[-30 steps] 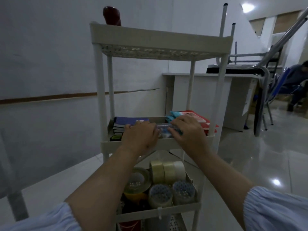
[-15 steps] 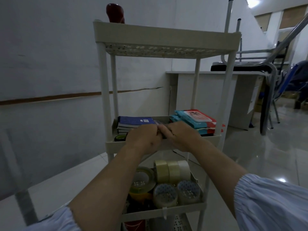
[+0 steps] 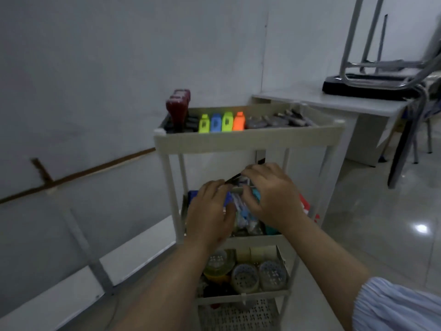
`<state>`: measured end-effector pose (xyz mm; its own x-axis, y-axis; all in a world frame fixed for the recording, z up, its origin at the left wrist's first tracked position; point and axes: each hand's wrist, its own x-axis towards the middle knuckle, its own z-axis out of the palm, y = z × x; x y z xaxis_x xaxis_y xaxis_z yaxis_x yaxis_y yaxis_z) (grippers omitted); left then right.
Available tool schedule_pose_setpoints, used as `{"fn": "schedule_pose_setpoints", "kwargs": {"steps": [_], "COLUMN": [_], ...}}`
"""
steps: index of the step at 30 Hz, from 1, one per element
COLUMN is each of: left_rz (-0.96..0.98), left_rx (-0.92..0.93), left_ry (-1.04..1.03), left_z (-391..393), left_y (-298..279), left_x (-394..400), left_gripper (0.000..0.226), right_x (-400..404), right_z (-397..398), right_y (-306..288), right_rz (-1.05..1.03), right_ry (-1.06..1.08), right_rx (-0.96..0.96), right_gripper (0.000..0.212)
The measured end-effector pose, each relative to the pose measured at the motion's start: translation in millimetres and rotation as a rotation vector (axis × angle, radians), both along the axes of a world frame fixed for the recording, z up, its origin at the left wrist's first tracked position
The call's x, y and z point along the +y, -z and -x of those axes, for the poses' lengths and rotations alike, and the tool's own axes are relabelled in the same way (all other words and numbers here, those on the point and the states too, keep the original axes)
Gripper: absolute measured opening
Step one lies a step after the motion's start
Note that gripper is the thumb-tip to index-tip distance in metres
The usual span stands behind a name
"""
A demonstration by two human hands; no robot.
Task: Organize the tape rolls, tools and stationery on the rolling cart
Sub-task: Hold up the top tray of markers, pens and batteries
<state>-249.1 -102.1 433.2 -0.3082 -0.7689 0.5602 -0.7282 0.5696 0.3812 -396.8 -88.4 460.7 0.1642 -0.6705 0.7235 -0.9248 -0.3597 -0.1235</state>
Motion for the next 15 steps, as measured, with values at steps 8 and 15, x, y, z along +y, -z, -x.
{"fn": "schedule_pose_setpoints", "kwargs": {"steps": [8,15], "left_rz": [-0.092,-0.251], "left_rx": [0.103,0.176], "left_ry": [-0.014,-0.228], "left_z": [-17,-38], "left_y": [-124,-212], "left_x": [62,54], "left_gripper": [0.051,0.041], "right_x": [56,53], "right_z": [0,39], "right_y": [-106,-175], "right_rz": [-0.248,-0.426], "right_ry": [0.0,0.263], "right_rx": [-0.03,-0.095], "right_gripper": [0.034,0.036]}}
